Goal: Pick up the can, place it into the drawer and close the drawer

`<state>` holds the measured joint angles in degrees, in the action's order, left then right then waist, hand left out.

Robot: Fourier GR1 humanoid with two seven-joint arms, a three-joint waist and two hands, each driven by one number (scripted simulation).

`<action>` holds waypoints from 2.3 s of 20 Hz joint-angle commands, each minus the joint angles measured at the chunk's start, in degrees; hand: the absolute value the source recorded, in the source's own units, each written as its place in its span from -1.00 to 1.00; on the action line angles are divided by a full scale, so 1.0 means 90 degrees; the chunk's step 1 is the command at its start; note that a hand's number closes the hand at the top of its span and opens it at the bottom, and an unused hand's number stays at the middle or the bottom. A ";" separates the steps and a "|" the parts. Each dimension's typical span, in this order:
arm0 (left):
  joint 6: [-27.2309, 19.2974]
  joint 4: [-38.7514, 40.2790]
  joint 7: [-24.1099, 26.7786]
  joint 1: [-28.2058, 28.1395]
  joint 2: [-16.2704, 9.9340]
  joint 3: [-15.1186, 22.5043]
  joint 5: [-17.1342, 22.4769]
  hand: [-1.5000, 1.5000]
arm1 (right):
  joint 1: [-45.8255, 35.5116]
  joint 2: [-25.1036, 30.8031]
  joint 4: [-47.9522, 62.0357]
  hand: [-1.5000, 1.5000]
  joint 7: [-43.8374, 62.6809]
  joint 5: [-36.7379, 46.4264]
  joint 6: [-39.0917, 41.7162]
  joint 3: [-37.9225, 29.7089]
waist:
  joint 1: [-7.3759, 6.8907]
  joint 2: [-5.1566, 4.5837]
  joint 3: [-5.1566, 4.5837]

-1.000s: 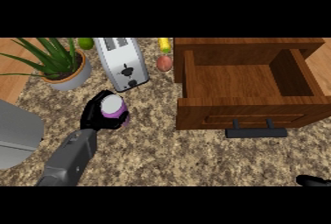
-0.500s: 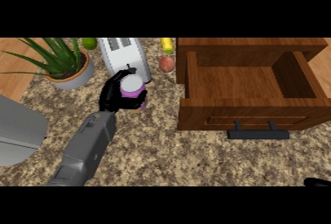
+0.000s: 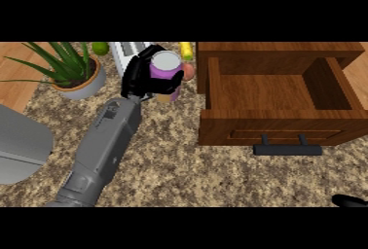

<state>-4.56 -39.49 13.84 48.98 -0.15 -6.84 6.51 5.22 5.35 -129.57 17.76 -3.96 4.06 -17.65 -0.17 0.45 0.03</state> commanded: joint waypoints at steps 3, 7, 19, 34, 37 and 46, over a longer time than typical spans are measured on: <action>-0.0865 -0.1420 -0.1473 0.0189 0.0016 0.1043 0.0604 1.00 | -0.0163 0.0126 -0.0055 -1.00 0.0169 -0.0019 -0.0006 -0.0056 | 0.0020 -0.0006 -0.0002; -0.1248 -0.1496 -0.2287 0.1154 0.0017 0.1148 0.0521 1.00 | -0.0023 -0.0100 -0.0063 -1.00 0.0065 0.0265 -0.0069 0.0221 | 0.0060 -0.0028 -0.0002; -0.2291 -0.0510 -0.3046 0.3090 0.0017 0.1670 0.0845 1.00 | -0.0192 0.0096 0.0001 -1.00 0.0077 -0.0124 0.0051 -0.0054 | 0.0209 -0.0065 0.0003; -0.2522 0.1744 -0.2260 0.4456 0.0017 0.2382 0.1878 1.00 | -0.1031 0.0353 0.0249 -1.00 0.0427 -0.0215 -0.0123 -0.0051 | 0.0533 -0.0177 0.0014; -0.2989 0.1799 -0.2325 0.4568 0.0017 0.2732 0.1946 1.00 | -0.0486 0.0317 0.0174 -1.00 0.0131 -0.0282 0.0149 -0.0117 | 0.0584 -0.0150 0.0020; -0.3446 0.2256 -0.2084 0.4632 0.0017 0.2924 0.2368 -1.00 | -0.0876 0.0412 0.0187 -1.00 0.0429 -0.0108 0.0073 0.0157 | 0.0683 -0.0200 0.0020</action>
<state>-34.50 -20.06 -6.18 91.50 -0.01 17.89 26.39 -2.84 8.45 -128.28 22.01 -4.66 3.87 -16.17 5.70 -1.29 0.19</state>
